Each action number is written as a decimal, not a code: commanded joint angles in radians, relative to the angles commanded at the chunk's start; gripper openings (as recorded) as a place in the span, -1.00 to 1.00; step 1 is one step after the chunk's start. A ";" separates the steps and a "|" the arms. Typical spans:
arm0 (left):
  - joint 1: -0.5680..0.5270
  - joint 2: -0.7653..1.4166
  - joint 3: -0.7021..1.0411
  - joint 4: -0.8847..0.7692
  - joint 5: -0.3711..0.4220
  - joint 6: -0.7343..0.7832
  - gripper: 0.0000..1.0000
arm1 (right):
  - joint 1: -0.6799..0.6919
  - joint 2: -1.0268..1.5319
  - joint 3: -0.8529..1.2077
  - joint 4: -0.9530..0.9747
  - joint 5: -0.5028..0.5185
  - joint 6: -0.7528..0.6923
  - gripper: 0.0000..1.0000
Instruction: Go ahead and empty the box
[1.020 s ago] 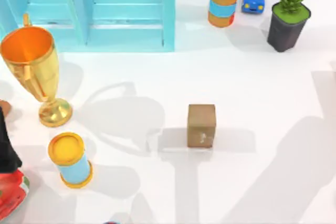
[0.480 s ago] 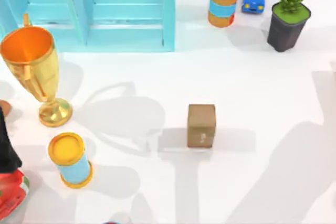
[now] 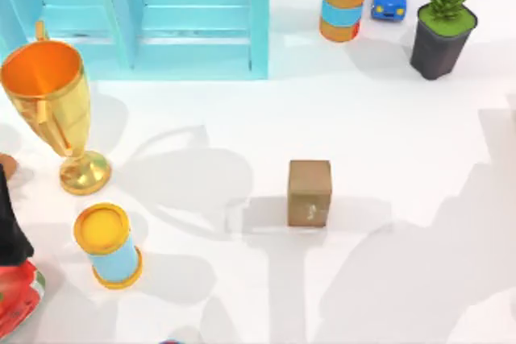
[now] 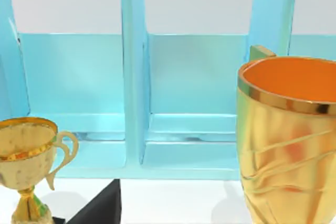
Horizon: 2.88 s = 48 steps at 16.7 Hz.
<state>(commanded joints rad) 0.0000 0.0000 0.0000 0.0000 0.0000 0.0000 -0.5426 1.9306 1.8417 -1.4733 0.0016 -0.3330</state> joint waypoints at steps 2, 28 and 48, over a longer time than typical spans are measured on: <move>0.000 0.000 0.000 0.000 0.000 0.000 1.00 | 0.017 0.023 0.076 -0.048 -0.003 -0.019 -1.00; 0.000 0.000 0.000 0.000 0.000 0.000 1.00 | 1.022 -0.091 -0.299 0.285 0.021 0.821 -1.00; 0.000 0.000 0.000 0.000 0.000 0.000 1.00 | 1.230 -0.127 -0.617 0.501 0.051 1.077 -1.00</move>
<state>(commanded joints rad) 0.0000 0.0000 0.0000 0.0000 0.0000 0.0000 0.6872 1.8034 1.2242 -0.9726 0.0530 0.7440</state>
